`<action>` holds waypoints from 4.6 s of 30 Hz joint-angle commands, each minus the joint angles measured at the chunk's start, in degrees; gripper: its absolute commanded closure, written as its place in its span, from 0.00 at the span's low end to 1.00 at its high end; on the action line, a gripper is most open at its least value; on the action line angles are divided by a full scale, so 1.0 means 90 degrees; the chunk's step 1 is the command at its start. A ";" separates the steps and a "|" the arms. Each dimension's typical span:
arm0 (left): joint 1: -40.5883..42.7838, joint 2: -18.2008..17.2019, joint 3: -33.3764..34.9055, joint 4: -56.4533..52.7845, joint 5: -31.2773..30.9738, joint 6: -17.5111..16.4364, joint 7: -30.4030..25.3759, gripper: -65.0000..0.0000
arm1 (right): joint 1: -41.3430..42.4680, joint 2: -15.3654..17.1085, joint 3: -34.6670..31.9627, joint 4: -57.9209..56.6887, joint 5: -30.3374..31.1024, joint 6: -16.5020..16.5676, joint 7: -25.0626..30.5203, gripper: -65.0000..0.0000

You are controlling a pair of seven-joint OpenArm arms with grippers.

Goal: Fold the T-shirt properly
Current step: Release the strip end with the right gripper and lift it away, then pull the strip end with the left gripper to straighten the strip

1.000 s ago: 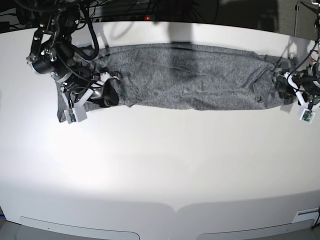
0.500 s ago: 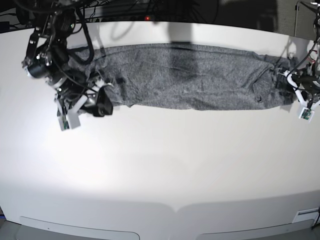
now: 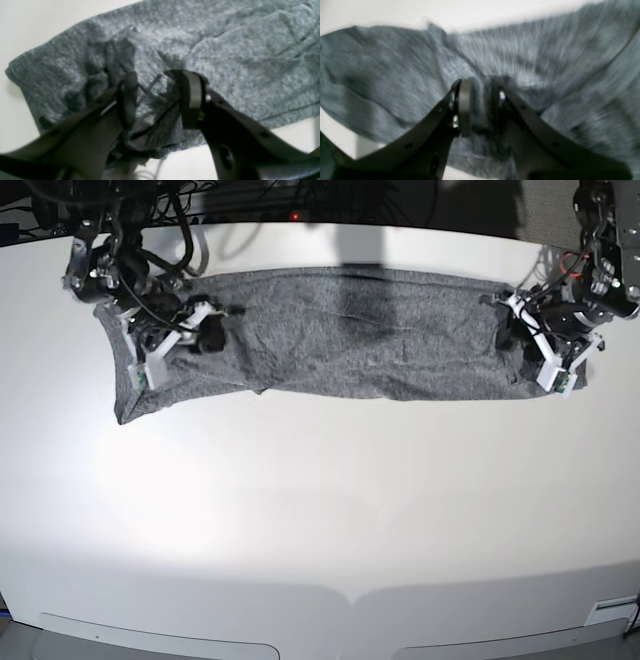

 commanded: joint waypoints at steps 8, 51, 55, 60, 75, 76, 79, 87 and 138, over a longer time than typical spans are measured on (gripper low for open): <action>-0.0384 -0.0075 -0.0041 -0.1515 0.0136 -0.0058 -0.0367 0.58 | 0.0874 0.0049 -0.0160 -0.1158 0.0041 0.0028 0.0153 0.78; -0.1632 -0.0146 -0.0041 -0.2698 0.0386 -0.0146 -0.0896 0.58 | 0.2458 0.0415 -0.0240 0.0061 0.0163 0.0028 0.0134 0.78; -0.1632 -0.0146 -0.0041 -0.2698 0.0384 -0.0146 -0.1292 0.58 | 0.2463 0.0420 -0.0240 0.0243 0.0287 0.0028 0.0066 0.78; -0.1634 -0.0148 -0.0041 -0.2698 0.0406 -0.0146 -0.1659 0.58 | 0.2463 0.0420 -0.0240 0.0240 0.0287 0.0028 0.0000 0.78; -0.2011 -0.0148 -0.0041 -0.1372 0.0415 -0.0146 -0.0874 0.58 | 0.2460 0.0420 -0.0240 0.0240 0.0287 0.0028 -0.0036 0.78; -0.2033 -0.0148 -0.0041 -0.1217 0.0418 -0.0146 -0.0877 0.58 | 0.2460 0.0420 -0.0240 0.0240 0.0287 0.0028 -0.0039 0.78; -0.2057 -0.0148 -0.0041 -0.0826 0.0459 -0.0146 -0.0874 0.58 | 0.2460 0.0420 -0.0240 0.0240 0.0287 0.0028 -0.0112 0.78; -0.2057 -0.0148 -0.0041 -0.0571 0.0454 -0.0146 -0.0879 0.40 | 0.2460 0.0420 -0.0240 0.0240 0.0287 0.0028 -0.0185 0.78; -0.4184 -0.1494 -0.0041 -0.4894 -0.2718 -0.1230 0.0835 0.31 | 0.0644 0.0420 -0.0442 0.1071 0.0709 0.0028 0.0262 0.78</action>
